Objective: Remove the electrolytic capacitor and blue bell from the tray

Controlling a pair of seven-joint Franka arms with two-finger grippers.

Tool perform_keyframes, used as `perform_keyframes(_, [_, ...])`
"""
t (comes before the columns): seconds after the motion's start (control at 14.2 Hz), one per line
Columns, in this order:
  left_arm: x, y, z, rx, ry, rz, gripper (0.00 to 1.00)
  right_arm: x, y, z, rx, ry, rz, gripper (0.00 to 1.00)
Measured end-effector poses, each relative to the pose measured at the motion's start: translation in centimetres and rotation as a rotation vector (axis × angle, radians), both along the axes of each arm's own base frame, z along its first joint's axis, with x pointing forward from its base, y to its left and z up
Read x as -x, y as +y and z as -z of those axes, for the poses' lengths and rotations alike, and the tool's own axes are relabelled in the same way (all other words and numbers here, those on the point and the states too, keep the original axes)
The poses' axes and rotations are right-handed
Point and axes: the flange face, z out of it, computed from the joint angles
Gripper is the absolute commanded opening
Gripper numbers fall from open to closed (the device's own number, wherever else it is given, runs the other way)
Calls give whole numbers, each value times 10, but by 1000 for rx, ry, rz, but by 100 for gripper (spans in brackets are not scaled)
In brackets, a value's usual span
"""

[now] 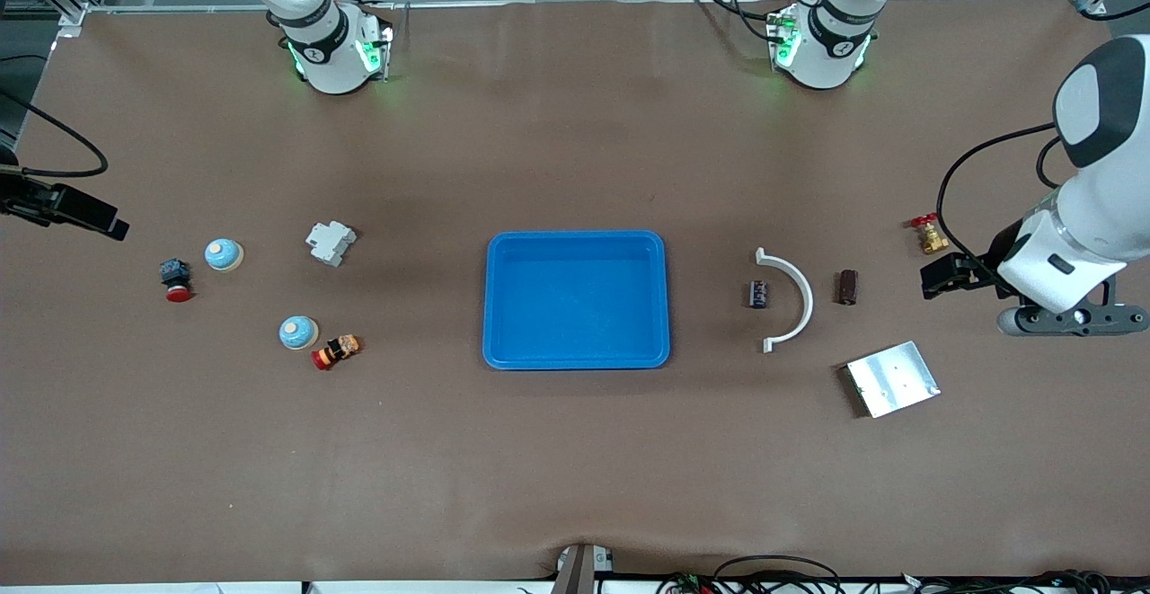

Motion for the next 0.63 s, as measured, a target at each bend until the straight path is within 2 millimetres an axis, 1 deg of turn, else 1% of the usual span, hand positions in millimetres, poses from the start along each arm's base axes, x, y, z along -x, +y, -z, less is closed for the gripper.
perform_keyframes(0.21, [7,-26,-12,9,-17,17,100,0,0,0,-1,1,-1,100])
perform_keyframes(0.42, [15,-36,-29,9,-39,18,100,0,0,0,-1,1,-1,100])
perform_keyframes(0.63, [19,-48,-36,7,-49,36,100,0,0,0,-1,1,-1,100])
